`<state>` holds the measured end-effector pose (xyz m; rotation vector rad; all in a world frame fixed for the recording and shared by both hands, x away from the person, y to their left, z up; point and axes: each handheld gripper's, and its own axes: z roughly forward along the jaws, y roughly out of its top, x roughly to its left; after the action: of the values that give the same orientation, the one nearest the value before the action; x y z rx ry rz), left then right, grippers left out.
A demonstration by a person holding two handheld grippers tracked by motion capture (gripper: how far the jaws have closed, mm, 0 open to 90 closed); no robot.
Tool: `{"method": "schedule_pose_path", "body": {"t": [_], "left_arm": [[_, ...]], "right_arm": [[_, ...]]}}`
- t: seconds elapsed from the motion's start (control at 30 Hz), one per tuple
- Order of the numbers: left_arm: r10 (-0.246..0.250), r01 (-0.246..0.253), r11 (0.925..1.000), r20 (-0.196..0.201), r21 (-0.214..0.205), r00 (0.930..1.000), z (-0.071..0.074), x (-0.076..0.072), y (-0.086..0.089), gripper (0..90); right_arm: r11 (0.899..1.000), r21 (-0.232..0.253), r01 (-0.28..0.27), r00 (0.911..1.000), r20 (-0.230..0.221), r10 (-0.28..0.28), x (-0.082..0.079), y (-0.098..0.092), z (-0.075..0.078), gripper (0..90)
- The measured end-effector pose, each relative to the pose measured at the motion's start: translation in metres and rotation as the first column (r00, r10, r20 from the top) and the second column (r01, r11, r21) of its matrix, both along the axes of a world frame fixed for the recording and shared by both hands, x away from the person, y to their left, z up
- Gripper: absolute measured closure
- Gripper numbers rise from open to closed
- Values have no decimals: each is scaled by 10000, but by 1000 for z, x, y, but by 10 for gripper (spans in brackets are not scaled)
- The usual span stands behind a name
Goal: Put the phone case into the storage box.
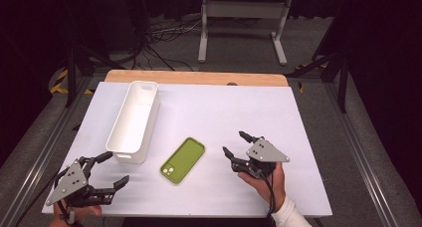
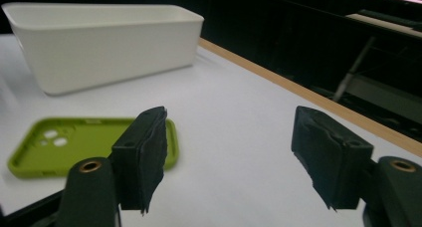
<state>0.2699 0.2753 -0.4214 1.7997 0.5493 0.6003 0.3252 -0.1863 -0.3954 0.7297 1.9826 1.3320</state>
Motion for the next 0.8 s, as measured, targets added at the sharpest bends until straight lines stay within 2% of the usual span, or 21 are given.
{"method": "schedule_pose_path", "body": {"t": [0.03,0.07,0.13,0.17,0.23,0.27,0.33,0.37,0.43,0.47,0.5,0.6,0.67,0.8], "left_arm": [[37,-38,10000,61,64,10000,0,0,0,148],[83,-83,10000,57,56,9999,-1,0,1,148],[119,-120,9999,88,77,9999,-1,0,1,148],[143,-143,9999,52,49,9999,-1,0,1,143],[188,-188,9998,-6,50,9998,-2,1,1,134],[205,-205,9997,29,131,9998,-2,2,0,134],[206,-206,9997,-44,142,9998,-3,2,-1,134],[194,-193,9997,-64,151,9998,-3,2,-1,131],[156,-154,9998,-110,146,9998,-4,3,-2,137],[145,-142,9994,-99,319,9998,-4,3,-2,137],[129,-125,9993,-95,354,9999,-5,3,-2,137],[96,-91,9993,-156,358,9998,-6,3,-3,135],[129,-123,9992,-149,379,9998,-6,4,-3,131],[306,-303,9992,-118,270,9995,-6,3,-3,113]], "right_arm": [[9999,140,-68,9998,-170,71,10,7,6,321],[9997,196,-175,9998,-106,177,12,10,7,343],[9995,160,-285,9996,-11,285,16,15,9,356],[9990,-53,-450,9989,105,450,24,25,12,402],[9975,-79,-708,9974,97,709,33,34,13,458],[9975,-79,-708,9974,97,709,33,34,13,458],[9954,-204,-937,9955,-127,934,43,45,14,575],[9932,-418,-1084,9937,-322,1071,50,54,12,644],[9903,-463,-1306,9898,-636,1276,56,63,9,734],[9888,-477,-1412,9874,-793,1372,60,68,7,772],[9888,-477,-1412,9874,-793,1372,60,68,7,772],[9832,-832,-1623,9812,-1194,1519,71,82,0,899],[9787,-1002,-1791,9764,-1405,1643,78,90,-4,900],[9664,-1697,-1933,9704,-1784,1628,91,108,-10,900]]}}
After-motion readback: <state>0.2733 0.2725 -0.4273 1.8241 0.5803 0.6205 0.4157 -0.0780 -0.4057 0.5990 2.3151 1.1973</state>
